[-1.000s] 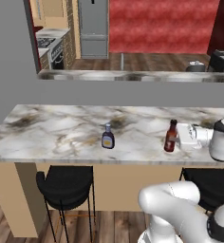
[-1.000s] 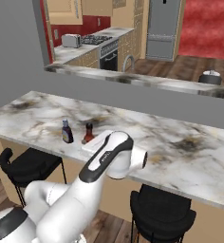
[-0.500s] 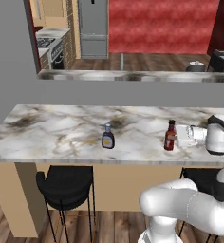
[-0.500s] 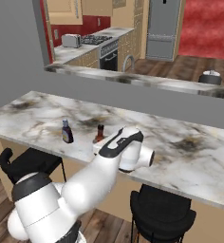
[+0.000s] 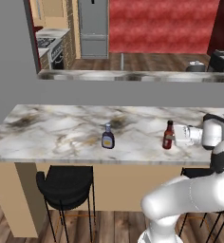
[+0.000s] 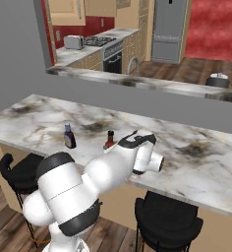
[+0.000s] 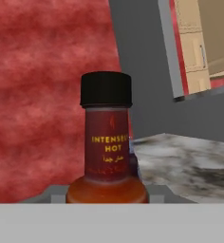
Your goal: The dining table condiment station is running low on condiment bottle. Refill the condiment station by opening the cabinet and taking the condiment bottle from the cabinet and placing it on the dining table.
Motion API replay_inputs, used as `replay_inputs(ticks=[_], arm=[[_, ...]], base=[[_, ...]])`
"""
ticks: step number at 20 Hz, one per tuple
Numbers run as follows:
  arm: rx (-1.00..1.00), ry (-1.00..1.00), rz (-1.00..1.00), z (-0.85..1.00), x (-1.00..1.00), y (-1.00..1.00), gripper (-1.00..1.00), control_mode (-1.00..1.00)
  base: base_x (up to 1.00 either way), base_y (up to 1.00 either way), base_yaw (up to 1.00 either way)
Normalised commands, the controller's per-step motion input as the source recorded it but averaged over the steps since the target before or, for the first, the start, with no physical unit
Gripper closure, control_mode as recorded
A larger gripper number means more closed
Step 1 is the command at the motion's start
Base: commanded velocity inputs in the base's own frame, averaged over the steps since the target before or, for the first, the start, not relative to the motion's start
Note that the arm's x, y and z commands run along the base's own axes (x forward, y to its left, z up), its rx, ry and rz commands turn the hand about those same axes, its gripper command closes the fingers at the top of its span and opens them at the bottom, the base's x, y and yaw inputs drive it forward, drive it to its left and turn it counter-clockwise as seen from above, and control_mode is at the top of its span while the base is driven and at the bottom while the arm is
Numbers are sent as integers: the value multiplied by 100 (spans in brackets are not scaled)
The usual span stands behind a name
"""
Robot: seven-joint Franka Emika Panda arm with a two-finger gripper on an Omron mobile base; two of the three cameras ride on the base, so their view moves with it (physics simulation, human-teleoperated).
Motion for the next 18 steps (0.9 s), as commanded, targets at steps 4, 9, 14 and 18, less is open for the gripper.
replay_inputs(ticks=[4, 9, 14, 18], arm=[[0, -9, 0, -33, 33, -1, 100, -100], [0, -5, 0, -29, 22, -1, 100, -100], [0, 0, 0, -9, 19, -8, 100, -100], [0, 0, 0, -15, 20, -4, 100, -100]], base=[[0, 0, 0], [0, 0, 0], [0, 0, 0], [0, 0, 0]])
